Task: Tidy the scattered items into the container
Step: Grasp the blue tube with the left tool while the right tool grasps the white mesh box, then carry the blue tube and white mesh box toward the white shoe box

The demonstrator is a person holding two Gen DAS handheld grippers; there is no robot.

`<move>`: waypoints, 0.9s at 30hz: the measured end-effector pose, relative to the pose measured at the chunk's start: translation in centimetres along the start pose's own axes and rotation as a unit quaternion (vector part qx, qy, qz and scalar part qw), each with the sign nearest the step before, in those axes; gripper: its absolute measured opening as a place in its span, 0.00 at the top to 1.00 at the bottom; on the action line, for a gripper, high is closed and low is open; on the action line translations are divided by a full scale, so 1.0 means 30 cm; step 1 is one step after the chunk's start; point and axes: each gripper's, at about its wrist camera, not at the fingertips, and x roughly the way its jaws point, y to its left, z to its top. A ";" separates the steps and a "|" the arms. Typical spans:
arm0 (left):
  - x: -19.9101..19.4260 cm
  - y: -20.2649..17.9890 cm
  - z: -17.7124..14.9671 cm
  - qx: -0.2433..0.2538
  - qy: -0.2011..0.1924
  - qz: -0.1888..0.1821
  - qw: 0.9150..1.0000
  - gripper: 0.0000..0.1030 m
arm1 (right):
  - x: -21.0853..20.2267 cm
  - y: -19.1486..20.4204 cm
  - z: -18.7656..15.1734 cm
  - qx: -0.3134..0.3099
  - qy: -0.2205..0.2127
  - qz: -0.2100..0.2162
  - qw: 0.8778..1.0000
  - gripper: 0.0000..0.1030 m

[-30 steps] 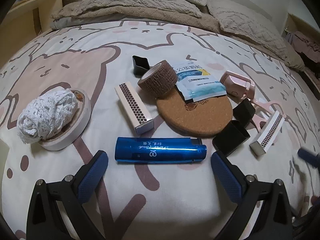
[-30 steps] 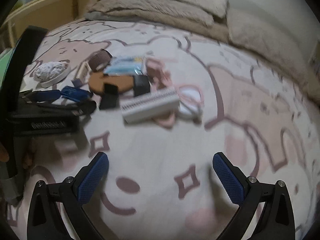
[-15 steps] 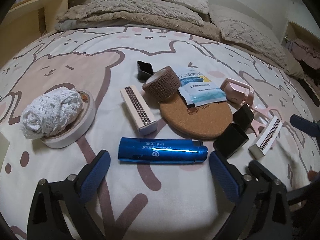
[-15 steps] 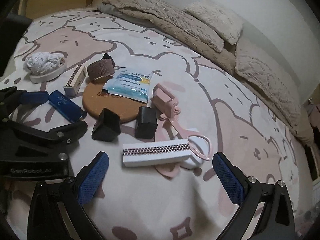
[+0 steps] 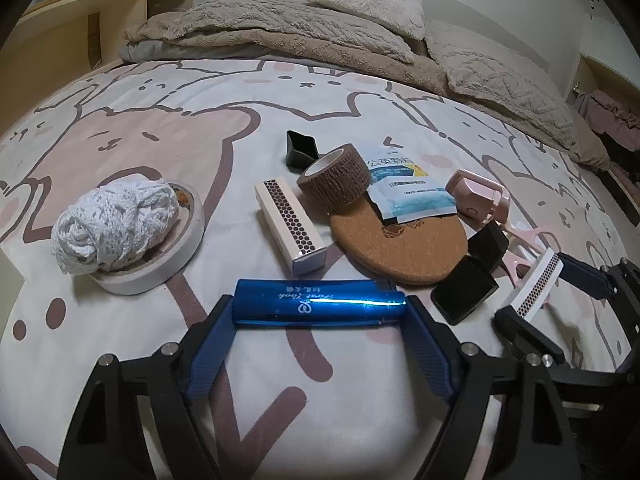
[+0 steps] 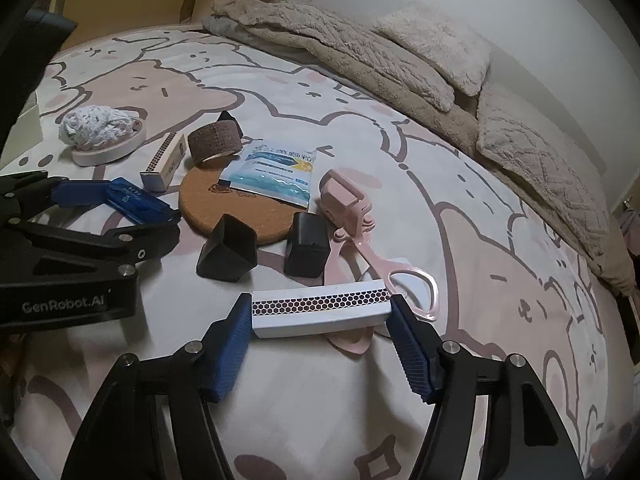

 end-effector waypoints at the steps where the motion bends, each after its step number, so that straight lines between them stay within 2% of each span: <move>1: -0.002 0.002 -0.001 -0.002 -0.001 -0.002 1.000 0.20 | -0.006 0.001 -0.002 0.000 -0.001 -0.001 1.000 0.35; 14: -0.078 0.024 -0.060 -0.019 0.003 -0.022 1.000 0.21 | -0.055 0.008 -0.043 0.032 0.015 -0.006 0.999 0.35; 23: -0.132 0.012 -0.109 -0.005 0.008 -0.007 1.000 0.20 | -0.101 0.008 -0.082 0.065 0.022 -0.012 0.998 0.35; 27: -0.168 0.018 -0.117 -0.001 0.005 -0.002 1.000 0.20 | -0.140 -0.014 -0.101 0.098 0.022 -0.008 0.995 0.35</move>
